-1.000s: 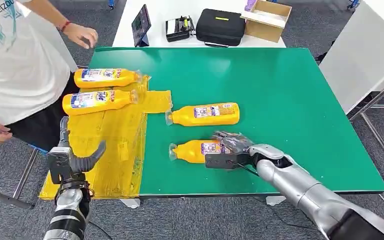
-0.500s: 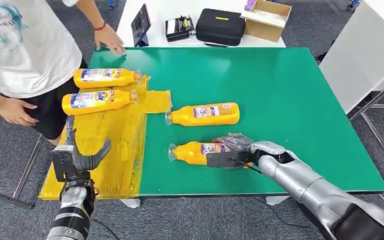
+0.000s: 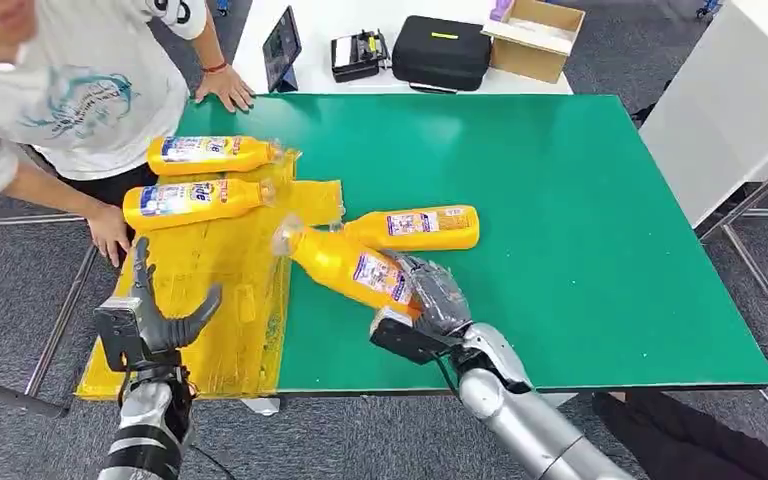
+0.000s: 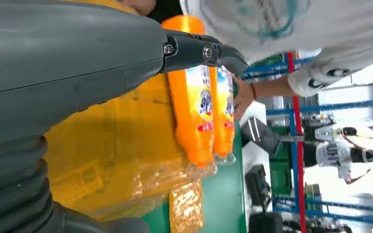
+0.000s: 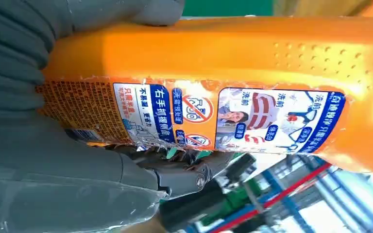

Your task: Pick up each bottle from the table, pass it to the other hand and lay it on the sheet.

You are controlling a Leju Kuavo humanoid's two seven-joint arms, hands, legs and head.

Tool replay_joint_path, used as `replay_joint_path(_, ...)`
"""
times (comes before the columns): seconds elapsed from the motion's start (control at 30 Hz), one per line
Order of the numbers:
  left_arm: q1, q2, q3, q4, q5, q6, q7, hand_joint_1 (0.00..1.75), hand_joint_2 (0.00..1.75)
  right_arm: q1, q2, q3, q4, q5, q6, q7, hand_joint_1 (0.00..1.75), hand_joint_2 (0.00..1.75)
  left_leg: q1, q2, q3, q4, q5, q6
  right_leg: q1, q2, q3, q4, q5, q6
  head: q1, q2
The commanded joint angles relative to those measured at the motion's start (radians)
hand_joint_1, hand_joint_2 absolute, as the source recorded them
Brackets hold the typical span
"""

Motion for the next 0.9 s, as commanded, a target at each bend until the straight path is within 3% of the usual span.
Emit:
replay_joint_path(0.03, 0.075, -0.009, -0.030, -0.125, 0.080, -0.055, 0.052, 0.00, 1.75, 0.145, 0.202, -0.286, -0.216, 0.002, -0.239, -0.140, 1.75, 1.75, 0.000, 0.004, 0.003, 0.001, -0.003, 0.000, 0.001, 0.002, 0.003, 0.000, -0.001, -0.003, 0.001, 0.000)
replay_joint_path(0.2, 0.132, -0.002, -0.088, -0.207, 0.176, -0.137, 0.107, 0.00, 1.75, 0.199, 0.241, -0.363, -0.225, -0.047, -0.326, -0.198, 1.75, 1.75, 0.000, 0.000, 0.005, 0.001, -0.004, 0.000, 0.000, -0.002, 0.006, 0.000, -0.003, -0.004, 0.000, 0.000)
replay_joint_path(0.27, 0.154, 0.021, -0.150, -0.216, 0.275, -0.266, 0.181, 0.00, 1.75, 0.217, 0.254, -0.391, -0.207, -0.104, -0.345, -0.305, 1.75, 1.75, 0.000, 0.001, 0.005, 0.001, -0.003, 0.000, 0.000, -0.001, 0.006, -0.001, -0.003, -0.003, 0.000, 0.000)
replay_joint_path(0.37, 0.206, 0.043, -0.253, -0.219, 0.401, -0.444, 0.244, 0.00, 1.75, 0.252, 0.261, -0.397, -0.175, -0.112, -0.321, -0.371, 1.75, 1.75, 0.000, 0.001, 0.008, 0.000, -0.004, 0.000, 0.001, -0.001, 0.008, -0.002, -0.003, -0.004, 0.000, 0.000)
replay_joint_path(0.7, 0.211, 0.069, -0.300, -0.209, 0.453, -0.489, 0.260, 0.00, 1.75, 0.253, 0.273, -0.393, -0.138, -0.117, -0.296, -0.387, 1.75, 1.75, 0.000, 0.002, 0.007, 0.000, -0.004, -0.001, 0.001, 0.000, 0.006, -0.002, -0.002, -0.004, 0.000, 0.000)
replay_joint_path(0.9, 0.224, 0.104, -0.394, -0.196, 0.490, -0.546, 0.249, 0.00, 1.75, 0.241, 0.302, -0.323, 0.033, -0.110, -0.232, -0.440, 1.75, 1.75, 0.000, 0.004, 0.009, -0.002, -0.004, 0.000, 0.002, 0.002, 0.009, -0.003, -0.002, -0.004, 0.000, 0.000)
